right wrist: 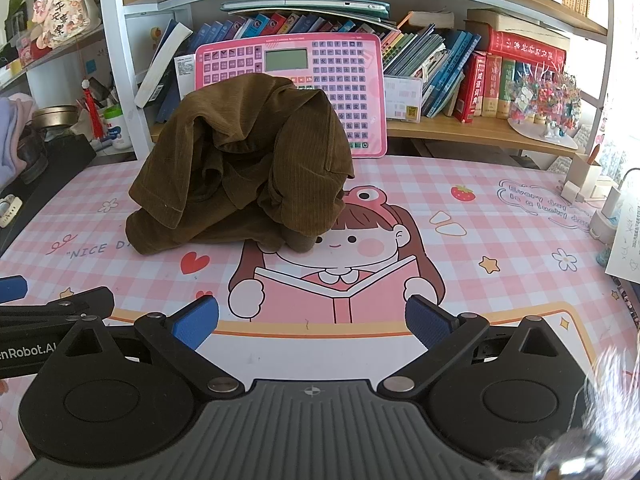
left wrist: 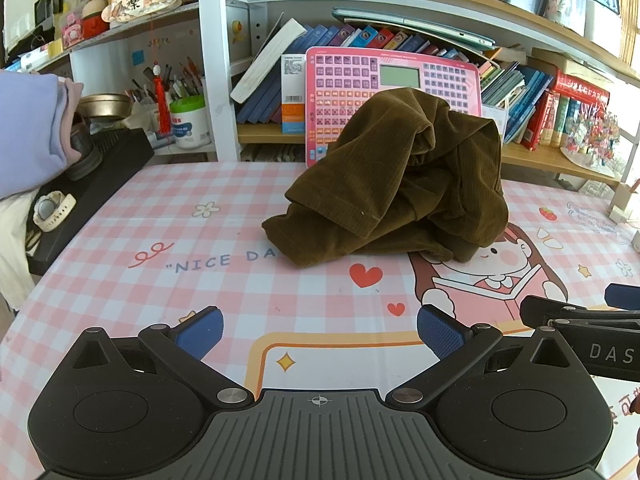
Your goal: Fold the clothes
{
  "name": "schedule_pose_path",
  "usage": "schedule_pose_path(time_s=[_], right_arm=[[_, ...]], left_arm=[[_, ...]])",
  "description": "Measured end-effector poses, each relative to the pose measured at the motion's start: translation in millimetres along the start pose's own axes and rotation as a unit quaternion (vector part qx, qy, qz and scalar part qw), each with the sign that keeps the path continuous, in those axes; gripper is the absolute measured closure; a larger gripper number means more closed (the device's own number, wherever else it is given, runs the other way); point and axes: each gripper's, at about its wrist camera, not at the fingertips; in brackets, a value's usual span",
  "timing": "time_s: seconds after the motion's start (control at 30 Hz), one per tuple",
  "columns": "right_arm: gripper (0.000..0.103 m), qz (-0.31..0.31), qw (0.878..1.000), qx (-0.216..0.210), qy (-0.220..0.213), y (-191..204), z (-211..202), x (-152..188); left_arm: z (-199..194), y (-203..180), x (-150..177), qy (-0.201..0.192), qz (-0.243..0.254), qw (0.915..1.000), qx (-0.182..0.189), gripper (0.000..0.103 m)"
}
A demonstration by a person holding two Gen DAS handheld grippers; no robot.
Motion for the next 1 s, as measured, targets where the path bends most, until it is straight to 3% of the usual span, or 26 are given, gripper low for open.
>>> schedule_pose_path(time_s=[1.0], right_arm=[[0.002, 0.002, 1.000, 0.005, 0.018, -3.4, 6.9, 8.6]], left_arm=[[3.2, -7.4, 6.5, 0.016, 0.020, 0.9997, 0.001, 0.000]])
Point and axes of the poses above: each gripper's, at about its wrist camera, not at the fingertips, and z roughly the way its jaws point, y to its left, x to its underside, and after that the axes turned 4 degrees about -z, right-handed
